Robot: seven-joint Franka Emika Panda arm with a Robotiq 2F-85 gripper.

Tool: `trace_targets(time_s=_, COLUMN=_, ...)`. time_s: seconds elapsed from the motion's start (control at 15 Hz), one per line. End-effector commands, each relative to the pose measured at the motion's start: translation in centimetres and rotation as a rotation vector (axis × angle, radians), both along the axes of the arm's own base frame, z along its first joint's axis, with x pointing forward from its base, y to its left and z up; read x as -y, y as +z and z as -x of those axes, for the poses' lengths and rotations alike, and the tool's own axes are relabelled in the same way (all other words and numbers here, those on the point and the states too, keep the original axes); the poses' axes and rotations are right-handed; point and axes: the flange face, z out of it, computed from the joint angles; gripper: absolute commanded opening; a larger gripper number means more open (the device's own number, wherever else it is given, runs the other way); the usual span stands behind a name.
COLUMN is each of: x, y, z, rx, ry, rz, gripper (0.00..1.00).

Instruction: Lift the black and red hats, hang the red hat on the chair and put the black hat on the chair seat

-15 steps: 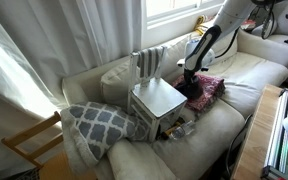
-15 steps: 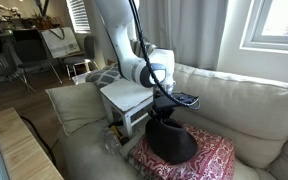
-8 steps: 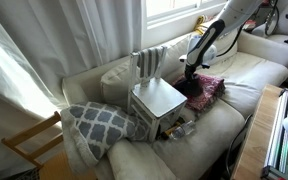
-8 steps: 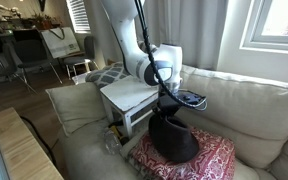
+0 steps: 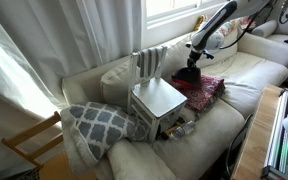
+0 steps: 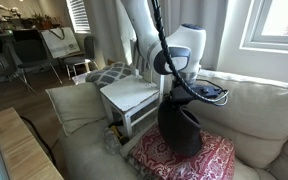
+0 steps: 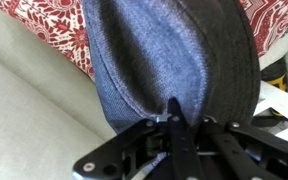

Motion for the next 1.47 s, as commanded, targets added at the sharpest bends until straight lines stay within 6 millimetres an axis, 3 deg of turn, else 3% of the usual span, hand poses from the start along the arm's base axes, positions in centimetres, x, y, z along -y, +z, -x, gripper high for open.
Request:
trace_targets(time_s=0.0, x=2.4, y=2.3, z=1.2, rx=0.064, ry=-0.016, rz=-0.120, gripper=0.02)
trace_targets(time_s=0.4, x=5.2, y=5.4, z=2.2, rx=0.188, ry=-0.023, rz=-0.275, gripper=0.02)
trace_targets(time_s=1.0, x=5.4, y=12.6, z=2.7, rx=0.445, ry=0.022, rz=-0.449, gripper=0.02)
trace_targets(time_s=1.4, x=6.1, y=15.4, z=3.9, rx=0.568, ry=0.024, rz=-0.572, gripper=0.02)
